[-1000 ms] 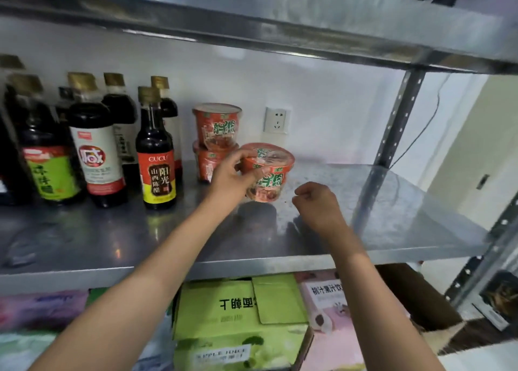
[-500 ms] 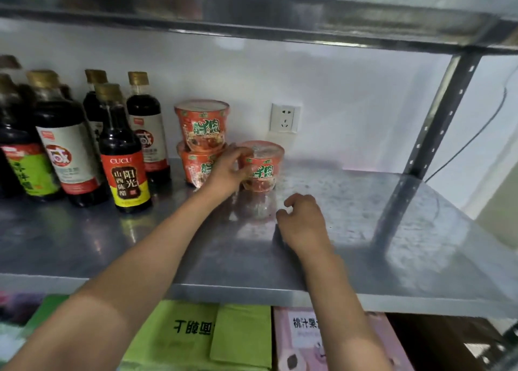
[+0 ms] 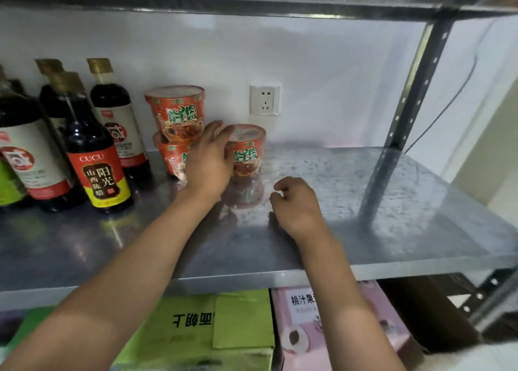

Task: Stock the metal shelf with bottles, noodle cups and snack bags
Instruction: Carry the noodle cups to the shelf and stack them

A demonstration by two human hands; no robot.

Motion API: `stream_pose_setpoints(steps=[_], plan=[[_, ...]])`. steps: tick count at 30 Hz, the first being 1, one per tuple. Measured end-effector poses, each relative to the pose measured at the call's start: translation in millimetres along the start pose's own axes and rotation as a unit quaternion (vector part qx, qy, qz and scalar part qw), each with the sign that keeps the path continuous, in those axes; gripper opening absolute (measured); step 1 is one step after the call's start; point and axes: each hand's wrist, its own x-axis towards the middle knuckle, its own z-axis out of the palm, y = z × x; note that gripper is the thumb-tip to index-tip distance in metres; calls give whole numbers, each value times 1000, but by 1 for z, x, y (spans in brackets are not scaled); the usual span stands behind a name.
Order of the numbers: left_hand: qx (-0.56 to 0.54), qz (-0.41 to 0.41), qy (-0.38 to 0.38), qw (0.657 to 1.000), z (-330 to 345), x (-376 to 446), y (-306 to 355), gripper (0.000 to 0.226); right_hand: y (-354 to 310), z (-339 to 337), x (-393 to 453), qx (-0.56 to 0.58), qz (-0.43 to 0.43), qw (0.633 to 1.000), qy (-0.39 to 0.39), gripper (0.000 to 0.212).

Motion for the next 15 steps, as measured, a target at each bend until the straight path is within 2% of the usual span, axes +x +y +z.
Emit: stream_pose_setpoints(steps=[3, 7, 10, 12, 15], plan=[[-19, 47, 23, 998, -12, -5, 22, 41, 1, -4, -5, -9, 19, 996, 90, 20], [-87, 165, -51, 981, -13, -27, 47, 32, 4, -17, -27, -30, 103, 961, 255, 23], [-102, 262, -86, 956, -20, -49, 75, 15, 5, -16, -67, -18, 115, 918, 378, 28], [-121, 302, -82, 942, -32, -67, 97, 10, 13, -4, -100, -66, 114, 921, 366, 38], [-225, 325, -80, 915, -49, -116, 122, 19, 25, 15, -168, -149, 148, 905, 370, 50]])
